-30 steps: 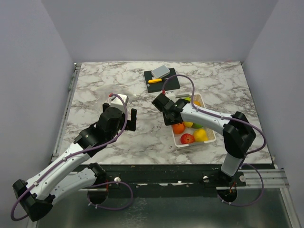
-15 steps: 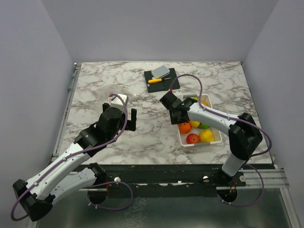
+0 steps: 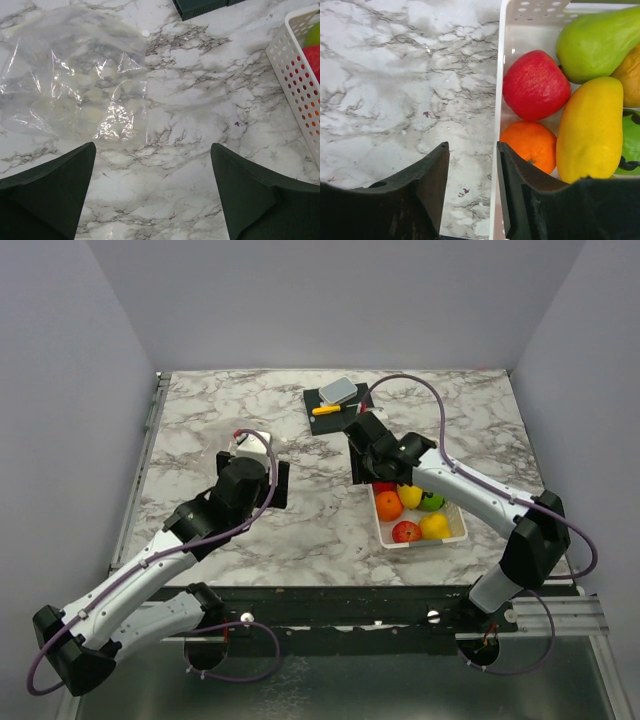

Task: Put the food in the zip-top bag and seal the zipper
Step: Move the bin to the center of the board, then pick up the zipper food storage bag at the center of the board.

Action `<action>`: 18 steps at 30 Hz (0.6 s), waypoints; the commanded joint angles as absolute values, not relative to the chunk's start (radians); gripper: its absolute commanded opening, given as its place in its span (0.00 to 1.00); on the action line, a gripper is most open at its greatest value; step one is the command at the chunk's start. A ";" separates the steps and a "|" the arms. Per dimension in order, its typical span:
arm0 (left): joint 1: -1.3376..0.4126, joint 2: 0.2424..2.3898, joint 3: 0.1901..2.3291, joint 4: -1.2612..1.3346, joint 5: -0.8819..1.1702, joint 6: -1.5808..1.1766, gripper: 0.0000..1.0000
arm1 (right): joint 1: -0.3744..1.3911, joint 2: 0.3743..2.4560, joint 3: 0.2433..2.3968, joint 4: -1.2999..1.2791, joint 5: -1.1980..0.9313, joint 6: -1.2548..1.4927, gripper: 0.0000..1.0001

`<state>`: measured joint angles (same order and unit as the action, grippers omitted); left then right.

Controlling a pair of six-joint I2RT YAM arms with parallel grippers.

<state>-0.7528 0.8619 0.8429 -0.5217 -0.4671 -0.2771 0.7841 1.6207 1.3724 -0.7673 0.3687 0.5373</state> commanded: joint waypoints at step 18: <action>-0.497 1.285 1.275 -0.545 -0.467 -0.158 0.99 | 0.783 1.418 1.385 -0.798 0.255 0.460 0.78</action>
<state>-0.5911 1.2301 1.2221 -0.5468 -0.5190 -0.1734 0.7841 1.4578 1.4029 -0.7841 0.2668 0.4801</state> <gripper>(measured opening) 0.989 0.749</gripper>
